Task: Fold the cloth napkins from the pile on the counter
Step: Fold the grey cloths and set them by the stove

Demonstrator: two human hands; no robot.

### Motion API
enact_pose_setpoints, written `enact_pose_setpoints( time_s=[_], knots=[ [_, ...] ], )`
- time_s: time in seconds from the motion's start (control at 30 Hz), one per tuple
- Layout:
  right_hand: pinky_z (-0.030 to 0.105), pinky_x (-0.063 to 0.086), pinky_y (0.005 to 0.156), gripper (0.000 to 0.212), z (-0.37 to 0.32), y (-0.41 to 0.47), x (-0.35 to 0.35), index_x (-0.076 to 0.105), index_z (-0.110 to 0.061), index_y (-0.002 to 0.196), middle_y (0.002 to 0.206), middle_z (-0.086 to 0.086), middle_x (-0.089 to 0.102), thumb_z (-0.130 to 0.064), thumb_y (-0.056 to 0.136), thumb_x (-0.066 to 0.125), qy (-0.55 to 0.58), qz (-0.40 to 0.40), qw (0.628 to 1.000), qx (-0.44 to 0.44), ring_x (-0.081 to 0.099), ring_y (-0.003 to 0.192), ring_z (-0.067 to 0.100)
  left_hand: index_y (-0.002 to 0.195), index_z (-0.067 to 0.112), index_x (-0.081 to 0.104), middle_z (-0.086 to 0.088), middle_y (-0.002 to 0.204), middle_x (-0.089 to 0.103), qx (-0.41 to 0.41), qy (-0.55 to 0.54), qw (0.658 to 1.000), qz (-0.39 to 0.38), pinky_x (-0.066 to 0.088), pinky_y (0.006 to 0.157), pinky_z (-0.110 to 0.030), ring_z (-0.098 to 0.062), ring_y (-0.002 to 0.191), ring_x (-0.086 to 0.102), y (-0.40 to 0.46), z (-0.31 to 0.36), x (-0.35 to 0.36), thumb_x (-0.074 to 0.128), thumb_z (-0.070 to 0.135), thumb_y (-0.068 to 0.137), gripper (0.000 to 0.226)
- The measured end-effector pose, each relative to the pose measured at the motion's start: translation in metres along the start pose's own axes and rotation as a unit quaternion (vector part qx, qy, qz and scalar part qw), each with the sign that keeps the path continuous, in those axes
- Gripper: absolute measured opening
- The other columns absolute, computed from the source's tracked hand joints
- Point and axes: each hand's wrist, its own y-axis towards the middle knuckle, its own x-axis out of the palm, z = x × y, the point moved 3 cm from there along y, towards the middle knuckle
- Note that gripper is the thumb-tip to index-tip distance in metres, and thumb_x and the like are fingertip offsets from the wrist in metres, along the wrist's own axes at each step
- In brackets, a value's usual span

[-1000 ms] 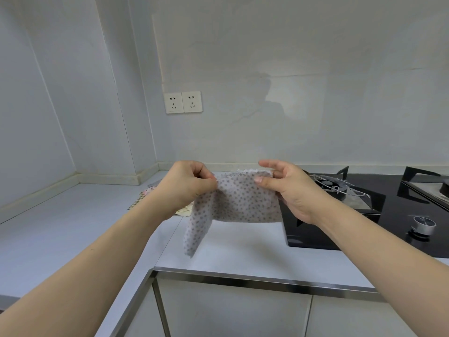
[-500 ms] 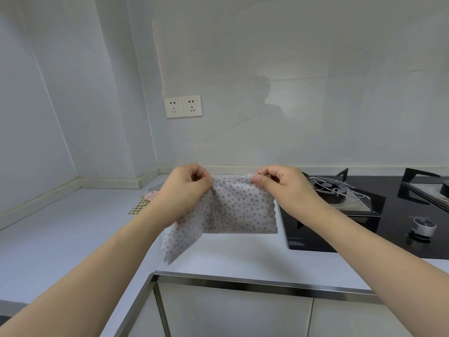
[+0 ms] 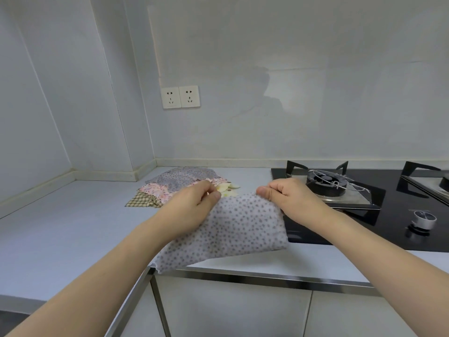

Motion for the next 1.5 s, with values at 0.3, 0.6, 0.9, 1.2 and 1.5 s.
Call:
enact_pose_setpoints(
  time_s=[0.3, 0.6, 0.9, 1.2, 1.5],
  knots=[
    [0.026, 0.043, 0.056, 0.043, 0.051, 0.032, 0.013, 0.067, -0.002, 0.083, 0.065, 0.010, 0.060, -0.044, 0.089, 0.062, -0.043, -0.079, 0.994, 0.059, 0.053, 0.056, 0.016, 0.071, 0.019, 0.048, -0.001, 0.072, 0.055, -0.029, 0.093, 0.990, -0.098, 0.044, 0.065, -0.034, -0.016, 0.068, 0.052, 0.017, -0.049, 0.031, 0.038, 0.058, 0.097, 0.047],
    [0.032, 0.042, 0.066, 0.036, 0.088, 0.116, 0.074, 0.062, -0.011, 0.087, 0.089, 0.005, 0.063, -0.043, 0.097, 0.050, -0.288, -0.142, 0.940, 0.113, 0.059, 0.081, 0.023, 0.100, 0.024, 0.061, -0.002, 0.094, 0.063, -0.140, 0.003, 0.977, -0.160, 0.045, 0.069, -0.030, -0.014, 0.077, 0.057, 0.045, -0.118, 0.049, 0.058, 0.044, 0.093, 0.022],
    [0.046, 0.029, 0.106, 0.062, 0.050, 0.072, 0.157, 0.032, -0.018, 0.143, 0.142, 0.009, 0.037, -0.056, 0.095, 0.033, -0.341, -0.100, 0.932, 0.073, 0.036, 0.130, 0.031, 0.097, 0.029, 0.059, 0.003, 0.071, 0.060, -0.134, -0.091, 0.983, -0.082, 0.040, 0.061, -0.027, -0.014, 0.062, 0.051, 0.033, -0.147, 0.056, 0.060, 0.030, 0.095, 0.003],
    [0.056, -0.009, 0.116, 0.073, 0.070, 0.060, 0.169, 0.004, -0.031, 0.155, 0.163, -0.001, -0.006, -0.068, 0.092, 0.010, -0.304, -0.171, 0.920, 0.179, -0.009, 0.149, 0.022, 0.097, 0.025, 0.059, 0.011, 0.102, 0.054, -0.145, 0.001, 0.983, -0.113, 0.041, 0.072, -0.018, -0.005, 0.086, 0.052, 0.028, -0.147, 0.051, 0.072, 0.038, 0.084, 0.022],
    [0.059, -0.009, 0.115, 0.073, 0.071, 0.061, 0.169, 0.002, -0.033, 0.154, 0.163, -0.001, -0.009, -0.069, 0.091, 0.010, -0.312, -0.178, 0.915, 0.181, -0.011, 0.149, 0.023, 0.091, 0.018, 0.057, 0.004, 0.092, 0.060, -0.207, 0.047, 0.972, -0.103, 0.045, 0.072, -0.028, -0.013, 0.084, 0.057, 0.027, -0.157, 0.051, 0.062, 0.036, 0.091, 0.019]
  ],
)
